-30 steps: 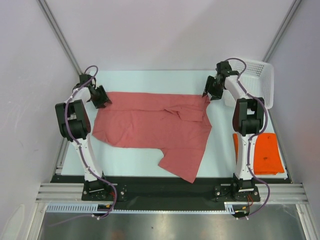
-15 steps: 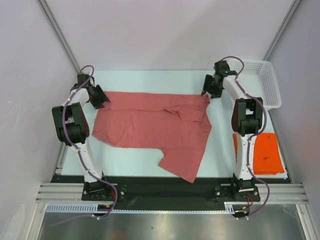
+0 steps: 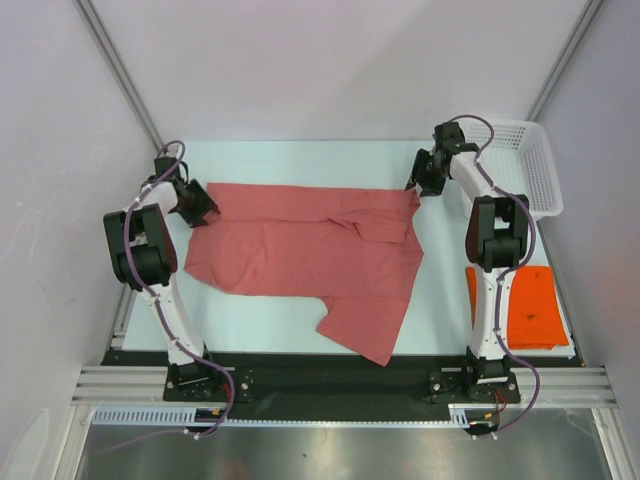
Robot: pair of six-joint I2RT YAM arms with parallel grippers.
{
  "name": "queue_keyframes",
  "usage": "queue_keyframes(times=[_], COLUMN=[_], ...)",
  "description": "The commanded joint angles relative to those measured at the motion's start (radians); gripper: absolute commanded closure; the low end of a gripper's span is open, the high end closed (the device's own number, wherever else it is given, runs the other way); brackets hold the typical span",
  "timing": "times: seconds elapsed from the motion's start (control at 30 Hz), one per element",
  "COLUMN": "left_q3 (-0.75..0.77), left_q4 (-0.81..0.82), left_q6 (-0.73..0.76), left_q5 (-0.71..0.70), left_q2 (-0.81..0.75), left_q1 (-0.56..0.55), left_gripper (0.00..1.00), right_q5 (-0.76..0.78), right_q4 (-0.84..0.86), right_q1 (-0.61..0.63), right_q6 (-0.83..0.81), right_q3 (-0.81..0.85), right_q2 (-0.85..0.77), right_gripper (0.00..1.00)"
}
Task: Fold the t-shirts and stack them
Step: Fold the tshirt
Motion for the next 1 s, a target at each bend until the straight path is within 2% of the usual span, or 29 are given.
queue_keyframes(times=[0.0, 0.2, 0.43, 0.6, 0.97], left_q3=[0.039, 0.093, 0.142, 0.153, 0.153], left_q4=[0.005, -0.03, -0.045, -0.05, -0.048], left_q6=[-0.012, 0.018, 0.05, 0.061, 0.061], left_q5=[-0.016, -0.035, -0.045, -0.052, -0.047], left_q2=[0.026, 0.062, 0.095, 0.101, 0.106], left_q1=[0.019, 0.045, 0.05, 0.05, 0.05], left_gripper=[0.46, 0.62, 0.8, 0.81, 0.81], right_q5=[-0.032, -0.053, -0.059, -0.058, -0.03], right_q4=[0.041, 0.05, 0.061, 0.07, 0.083], right_q1=[0.003, 0.001, 0.004, -0.001, -0.001], right_q6=[0.016, 0.025, 0.039, 0.047, 0.069], right_q3=[-0.005, -0.003, 0.008, 0.021, 0.048], right_q2=[0.018, 0.038, 0.051, 0.057, 0.078], right_gripper=[0.45, 0.44, 0.48, 0.49, 0.65])
